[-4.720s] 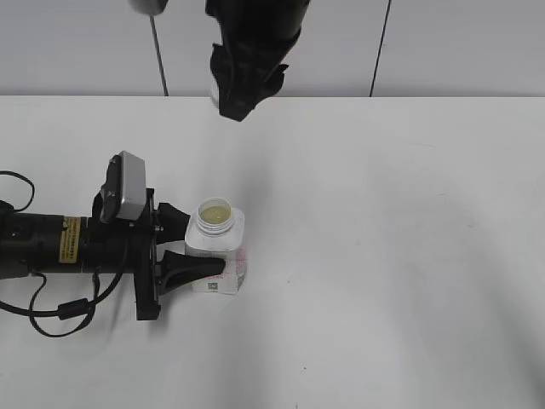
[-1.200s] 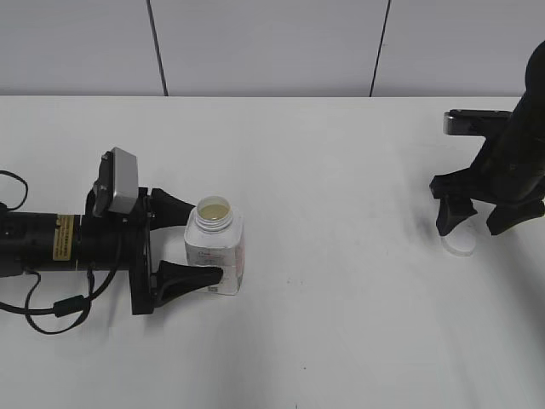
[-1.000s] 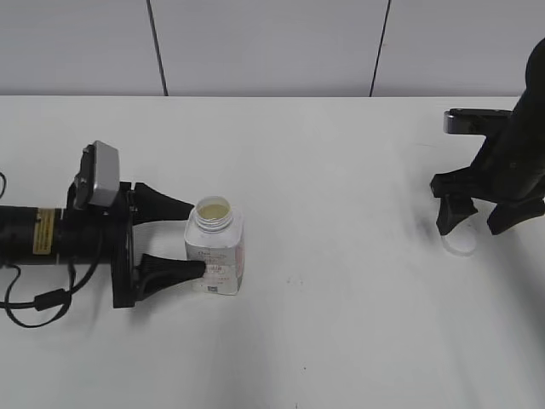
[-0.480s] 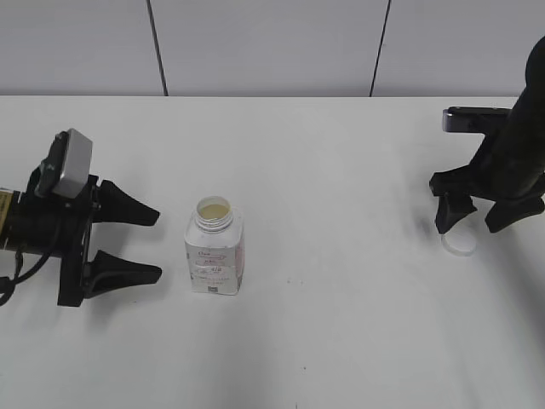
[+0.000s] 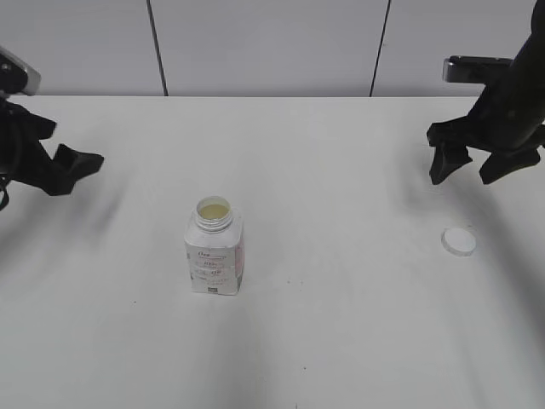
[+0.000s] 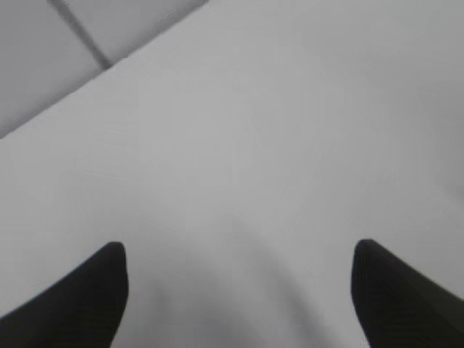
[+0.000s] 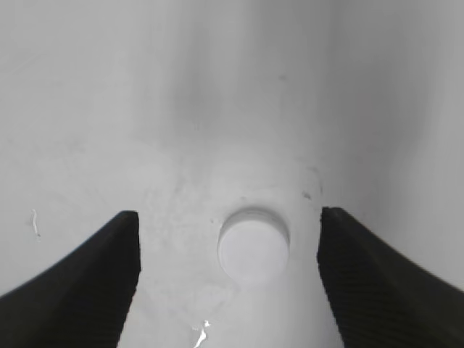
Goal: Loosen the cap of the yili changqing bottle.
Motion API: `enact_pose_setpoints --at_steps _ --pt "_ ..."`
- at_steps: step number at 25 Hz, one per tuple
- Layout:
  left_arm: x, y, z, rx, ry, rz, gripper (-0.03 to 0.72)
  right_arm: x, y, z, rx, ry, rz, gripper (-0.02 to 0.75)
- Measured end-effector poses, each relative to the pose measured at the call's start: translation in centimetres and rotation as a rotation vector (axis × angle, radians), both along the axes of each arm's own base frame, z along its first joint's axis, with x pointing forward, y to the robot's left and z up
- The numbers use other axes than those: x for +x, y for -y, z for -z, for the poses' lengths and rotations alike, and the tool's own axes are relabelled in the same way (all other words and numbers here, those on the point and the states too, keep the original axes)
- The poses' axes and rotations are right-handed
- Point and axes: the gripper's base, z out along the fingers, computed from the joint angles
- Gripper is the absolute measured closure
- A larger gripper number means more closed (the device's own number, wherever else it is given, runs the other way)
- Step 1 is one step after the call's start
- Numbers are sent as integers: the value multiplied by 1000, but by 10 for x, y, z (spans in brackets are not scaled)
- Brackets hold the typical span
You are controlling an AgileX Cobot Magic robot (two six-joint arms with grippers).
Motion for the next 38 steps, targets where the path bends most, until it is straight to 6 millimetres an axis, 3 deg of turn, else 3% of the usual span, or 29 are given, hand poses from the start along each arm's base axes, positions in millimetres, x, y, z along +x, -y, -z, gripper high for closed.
enact_pose_setpoints --at_steps 9,14,21,28,32,38 --pt "-12 -41 -17 84 -137 -536 120 20 -3 -43 14 68 -15 143" --pt "-12 -58 -39 113 -255 -793 123 28 -4 -72 20 104 -26 143" --pt "6 -54 -108 104 -417 -788 124 28 -3 -105 -3 83 -55 143" --pt "6 -55 -170 92 -454 -825 134 30 -4 -138 5 178 -57 143" --pt "0 -53 -191 82 -486 -822 134 19 -2 -160 6 229 -57 143" --pt "-22 -49 -222 14 -414 -805 134 -14 5 -214 -22 368 -55 143"
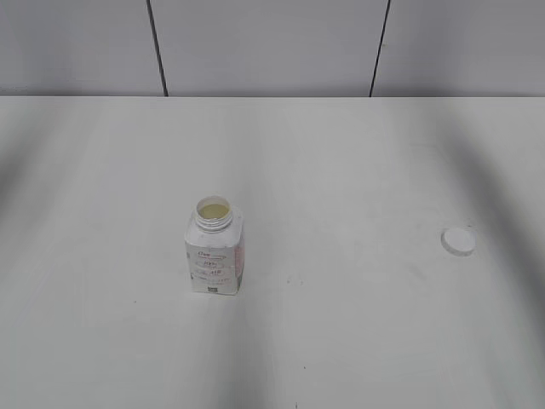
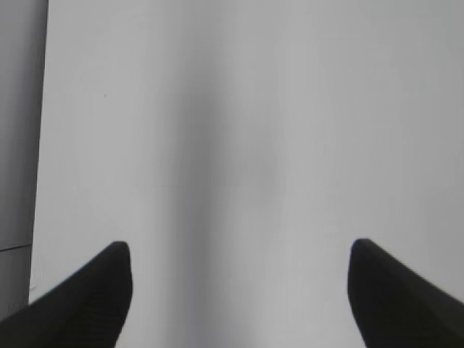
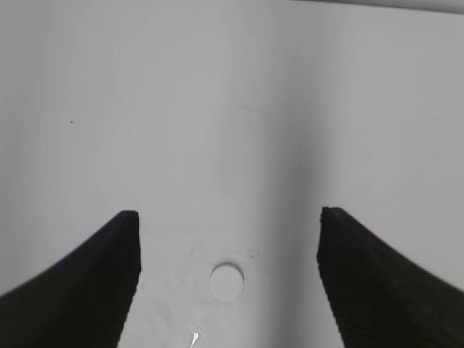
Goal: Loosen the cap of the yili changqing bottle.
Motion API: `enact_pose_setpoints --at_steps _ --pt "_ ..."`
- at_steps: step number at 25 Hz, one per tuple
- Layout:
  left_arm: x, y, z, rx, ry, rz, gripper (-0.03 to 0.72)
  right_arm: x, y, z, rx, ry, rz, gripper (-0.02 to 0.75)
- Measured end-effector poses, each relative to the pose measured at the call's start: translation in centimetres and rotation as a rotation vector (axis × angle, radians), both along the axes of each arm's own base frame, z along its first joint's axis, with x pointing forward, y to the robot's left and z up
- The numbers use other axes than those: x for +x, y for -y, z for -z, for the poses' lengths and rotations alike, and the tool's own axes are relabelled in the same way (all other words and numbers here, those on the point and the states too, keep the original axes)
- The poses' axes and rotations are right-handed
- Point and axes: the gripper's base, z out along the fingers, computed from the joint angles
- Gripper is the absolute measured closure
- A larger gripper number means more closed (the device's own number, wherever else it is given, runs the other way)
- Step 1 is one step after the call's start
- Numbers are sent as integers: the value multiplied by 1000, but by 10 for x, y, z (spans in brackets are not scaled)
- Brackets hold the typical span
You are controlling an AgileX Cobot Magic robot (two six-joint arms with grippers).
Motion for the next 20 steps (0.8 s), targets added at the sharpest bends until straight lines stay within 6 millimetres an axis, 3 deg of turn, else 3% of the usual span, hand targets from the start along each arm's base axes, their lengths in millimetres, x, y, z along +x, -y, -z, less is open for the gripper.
enact_pose_setpoints --at_steps 5,11,13,20 --pt "-25 6 -25 -32 84 45 134 -39 4 -41 8 110 0 143" --pt "-63 13 -46 -85 177 75 134 -84 9 -55 12 146 0 144" --pt "-79 14 -43 -92 183 78 134 -98 11 -53 11 140 0 144" --pt "-141 17 -6 -96 152 77 134 -145 16 -33 3 89 1 148"
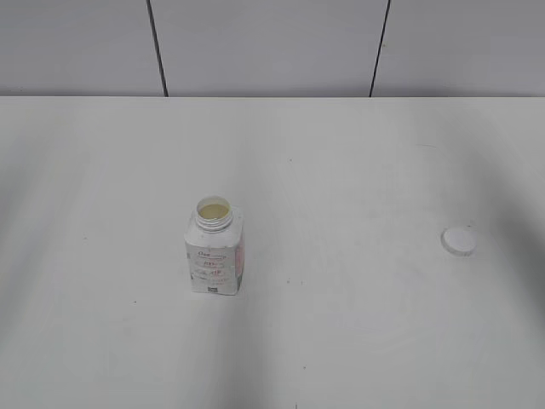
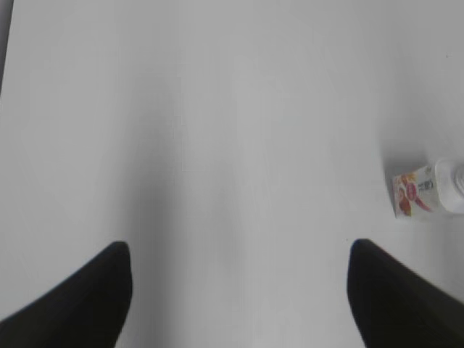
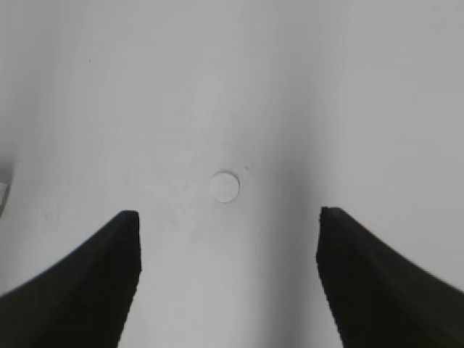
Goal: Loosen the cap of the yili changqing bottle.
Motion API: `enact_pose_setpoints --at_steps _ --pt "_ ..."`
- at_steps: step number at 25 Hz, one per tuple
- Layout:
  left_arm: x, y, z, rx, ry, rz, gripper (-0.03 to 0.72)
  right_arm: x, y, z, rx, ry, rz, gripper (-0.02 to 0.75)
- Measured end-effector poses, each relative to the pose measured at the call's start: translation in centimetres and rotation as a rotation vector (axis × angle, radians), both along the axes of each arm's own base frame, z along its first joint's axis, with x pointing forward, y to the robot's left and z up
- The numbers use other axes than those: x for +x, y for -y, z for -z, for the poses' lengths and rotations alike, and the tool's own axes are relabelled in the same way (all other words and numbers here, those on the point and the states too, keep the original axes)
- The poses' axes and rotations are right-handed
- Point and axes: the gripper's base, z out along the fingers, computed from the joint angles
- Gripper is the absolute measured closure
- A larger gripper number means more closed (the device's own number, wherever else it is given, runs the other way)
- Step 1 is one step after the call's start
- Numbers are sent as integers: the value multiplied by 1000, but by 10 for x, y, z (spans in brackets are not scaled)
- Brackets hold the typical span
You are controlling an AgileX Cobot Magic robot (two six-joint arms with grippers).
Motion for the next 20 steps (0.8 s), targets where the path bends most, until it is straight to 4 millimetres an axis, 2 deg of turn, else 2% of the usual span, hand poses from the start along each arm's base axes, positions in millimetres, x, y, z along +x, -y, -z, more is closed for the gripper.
enact_pose_setpoints --at_steps 4,11,15,20 --pt "-41 2 19 3 63 0 134 -24 3 17 -5 -37 0 149" --pt "-89 3 55 5 121 1 134 -60 6 45 -10 -86 0 150" --pt "-107 4 76 6 132 1 134 -80 9 62 -12 -108 0 150" --pt "-118 5 103 3 99 2 134 -110 12 79 -12 -86 2 150"
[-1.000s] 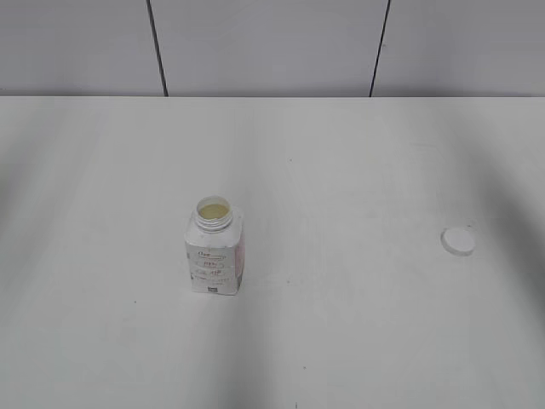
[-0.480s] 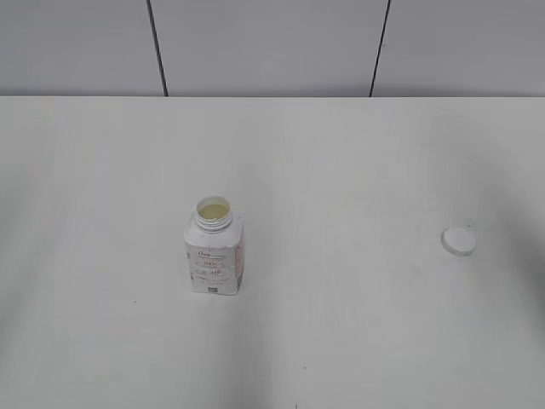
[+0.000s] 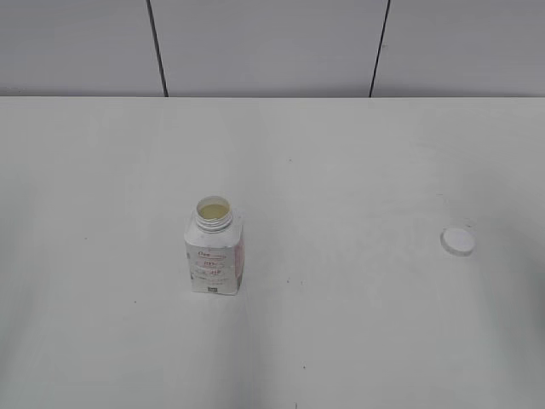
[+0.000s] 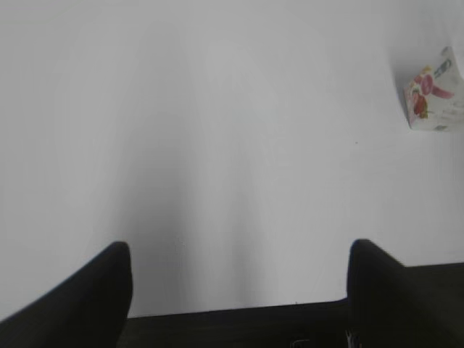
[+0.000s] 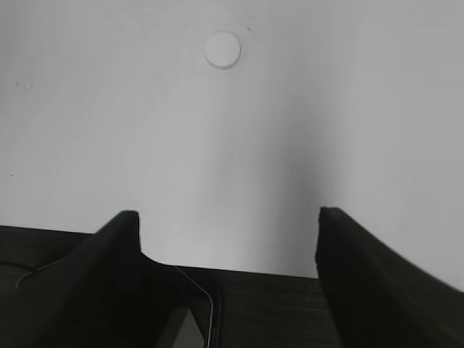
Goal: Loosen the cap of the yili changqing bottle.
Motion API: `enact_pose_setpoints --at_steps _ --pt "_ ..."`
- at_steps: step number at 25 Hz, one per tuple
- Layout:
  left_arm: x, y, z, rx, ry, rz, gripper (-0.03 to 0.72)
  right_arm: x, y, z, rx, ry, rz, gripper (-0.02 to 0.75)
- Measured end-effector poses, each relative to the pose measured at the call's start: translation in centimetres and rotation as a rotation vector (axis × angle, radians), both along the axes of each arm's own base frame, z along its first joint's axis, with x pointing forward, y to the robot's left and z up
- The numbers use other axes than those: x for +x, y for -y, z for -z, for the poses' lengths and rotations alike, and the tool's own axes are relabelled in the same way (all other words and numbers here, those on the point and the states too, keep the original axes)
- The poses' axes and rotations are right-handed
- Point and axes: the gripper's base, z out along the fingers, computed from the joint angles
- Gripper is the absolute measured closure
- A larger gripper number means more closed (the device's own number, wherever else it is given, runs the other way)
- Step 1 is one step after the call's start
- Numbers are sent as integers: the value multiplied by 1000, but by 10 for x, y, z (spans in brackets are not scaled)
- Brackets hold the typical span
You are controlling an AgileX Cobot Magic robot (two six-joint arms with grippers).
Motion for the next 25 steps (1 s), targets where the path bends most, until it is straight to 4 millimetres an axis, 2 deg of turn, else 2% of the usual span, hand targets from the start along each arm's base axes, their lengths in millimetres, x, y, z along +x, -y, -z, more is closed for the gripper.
enact_pose_setpoints --at_steps 4,11,17,25 --pt "-4 0 14 -1 -12 0 135 -16 2 18 -2 1 2 150" --pt "-1 1 19 -12 74 6 136 -39 4 45 0 13 4 150" --pt "-1 2 19 -14 86 7 137 -50 6 57 2 27 5 150" --pt "-26 3 15 -8 241 8 167 -64 7 78 3 60 7 150"
